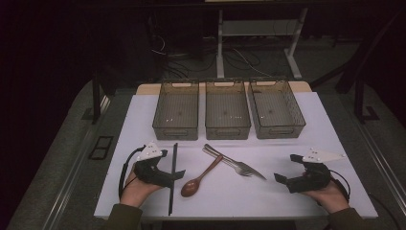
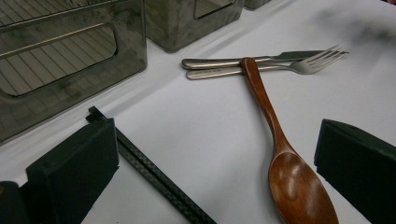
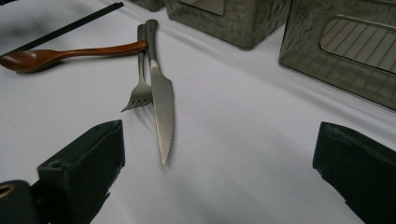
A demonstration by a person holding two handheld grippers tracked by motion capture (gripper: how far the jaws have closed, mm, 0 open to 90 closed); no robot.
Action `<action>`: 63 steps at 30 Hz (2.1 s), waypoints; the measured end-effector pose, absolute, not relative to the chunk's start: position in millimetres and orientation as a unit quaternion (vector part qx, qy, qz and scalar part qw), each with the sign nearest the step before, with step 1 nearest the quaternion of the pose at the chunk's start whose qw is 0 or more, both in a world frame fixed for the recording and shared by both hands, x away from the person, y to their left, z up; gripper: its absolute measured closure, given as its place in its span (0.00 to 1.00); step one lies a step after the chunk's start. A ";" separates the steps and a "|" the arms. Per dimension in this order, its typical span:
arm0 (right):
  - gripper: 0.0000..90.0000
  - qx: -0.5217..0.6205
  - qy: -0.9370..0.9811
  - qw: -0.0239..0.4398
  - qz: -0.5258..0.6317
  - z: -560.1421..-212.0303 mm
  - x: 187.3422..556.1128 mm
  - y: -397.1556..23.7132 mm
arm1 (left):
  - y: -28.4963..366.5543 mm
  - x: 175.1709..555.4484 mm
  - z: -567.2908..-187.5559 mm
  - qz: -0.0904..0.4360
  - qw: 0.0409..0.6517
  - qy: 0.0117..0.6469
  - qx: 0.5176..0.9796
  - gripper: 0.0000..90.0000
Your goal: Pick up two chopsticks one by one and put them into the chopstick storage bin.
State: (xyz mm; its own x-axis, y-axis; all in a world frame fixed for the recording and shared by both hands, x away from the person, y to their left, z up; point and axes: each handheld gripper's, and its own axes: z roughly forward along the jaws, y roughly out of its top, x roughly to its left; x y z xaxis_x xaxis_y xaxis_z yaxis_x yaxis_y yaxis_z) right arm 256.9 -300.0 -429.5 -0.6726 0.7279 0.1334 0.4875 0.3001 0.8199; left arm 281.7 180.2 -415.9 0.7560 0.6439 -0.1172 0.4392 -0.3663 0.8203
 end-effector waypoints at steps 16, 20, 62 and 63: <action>0.02 0.383 0.793 0.136 0.454 -430.0 255.7 -301.5 | 177.4 288.6 -416.4 0.128 0.441 0.342 0.820 0.00; 0.02 0.383 0.792 0.138 0.454 -429.8 254.9 -298.3 | 175.1 294.5 -418.5 0.135 0.436 0.347 0.819 0.00; 0.02 0.388 0.799 0.140 0.438 -432.8 255.4 -296.8 | 178.7 342.6 -441.9 0.155 0.361 0.445 0.805 0.80; 0.02 0.387 0.799 0.139 0.438 -432.8 255.3 -296.8 | 178.6 342.6 -442.6 0.155 0.358 0.446 0.806 0.80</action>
State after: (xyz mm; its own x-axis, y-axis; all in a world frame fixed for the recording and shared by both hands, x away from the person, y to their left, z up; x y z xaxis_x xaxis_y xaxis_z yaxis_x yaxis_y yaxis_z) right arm 255.3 -296.8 -432.8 -0.6609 0.7414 0.1164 0.4974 0.3166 0.8077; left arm 342.6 178.6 -442.6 0.5543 0.8294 -0.0698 0.6078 -0.3461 0.7147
